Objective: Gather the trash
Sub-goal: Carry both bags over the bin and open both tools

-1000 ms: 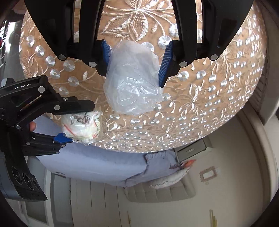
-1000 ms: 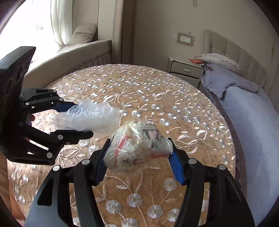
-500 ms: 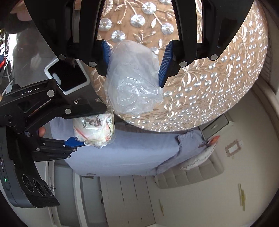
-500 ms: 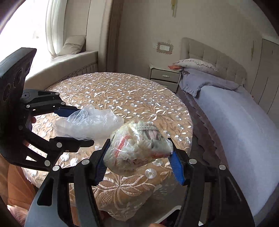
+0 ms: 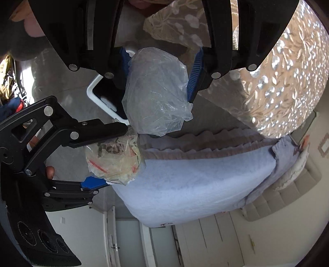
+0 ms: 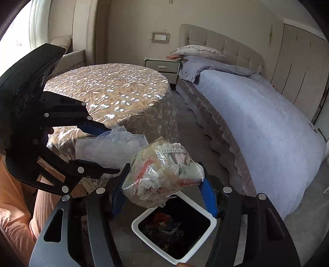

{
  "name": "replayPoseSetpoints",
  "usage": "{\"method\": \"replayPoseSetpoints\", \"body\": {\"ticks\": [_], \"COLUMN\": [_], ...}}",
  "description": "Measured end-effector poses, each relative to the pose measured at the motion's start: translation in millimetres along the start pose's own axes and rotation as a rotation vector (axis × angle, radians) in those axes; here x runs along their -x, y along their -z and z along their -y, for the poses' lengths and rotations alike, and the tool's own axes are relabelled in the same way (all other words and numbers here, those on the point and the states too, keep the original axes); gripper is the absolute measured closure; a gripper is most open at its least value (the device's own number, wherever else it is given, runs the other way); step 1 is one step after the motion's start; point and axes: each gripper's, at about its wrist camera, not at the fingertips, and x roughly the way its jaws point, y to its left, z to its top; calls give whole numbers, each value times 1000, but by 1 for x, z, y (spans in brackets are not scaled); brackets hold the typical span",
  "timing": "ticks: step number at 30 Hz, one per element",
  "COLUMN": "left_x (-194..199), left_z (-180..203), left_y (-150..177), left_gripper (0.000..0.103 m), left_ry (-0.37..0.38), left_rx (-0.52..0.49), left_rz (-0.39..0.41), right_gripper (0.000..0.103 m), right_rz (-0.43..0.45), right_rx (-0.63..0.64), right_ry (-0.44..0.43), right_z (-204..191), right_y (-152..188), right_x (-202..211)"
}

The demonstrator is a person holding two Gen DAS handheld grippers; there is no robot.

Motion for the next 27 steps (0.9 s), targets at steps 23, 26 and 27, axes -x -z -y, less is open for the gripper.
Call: {"method": "replayPoseSetpoints", "body": {"ticks": [23,26,27], "left_x": [-186,-183,-181], "left_z": [68,74,72], "left_y": [46,48,46], "left_gripper": [6,4,4], "left_ry": [206,182,194], "left_rx": [-186,-221,-209], "left_rz": [-261,-247,-243], "right_gripper": [5,4,4], "right_rz": [-379,-399,-402], "right_rx": [10,47,47], "right_ry": [-165,-147,-151], "right_z": [66,64,63], "right_y": [156,157,155], "right_x": [-141,-144,-144]}}
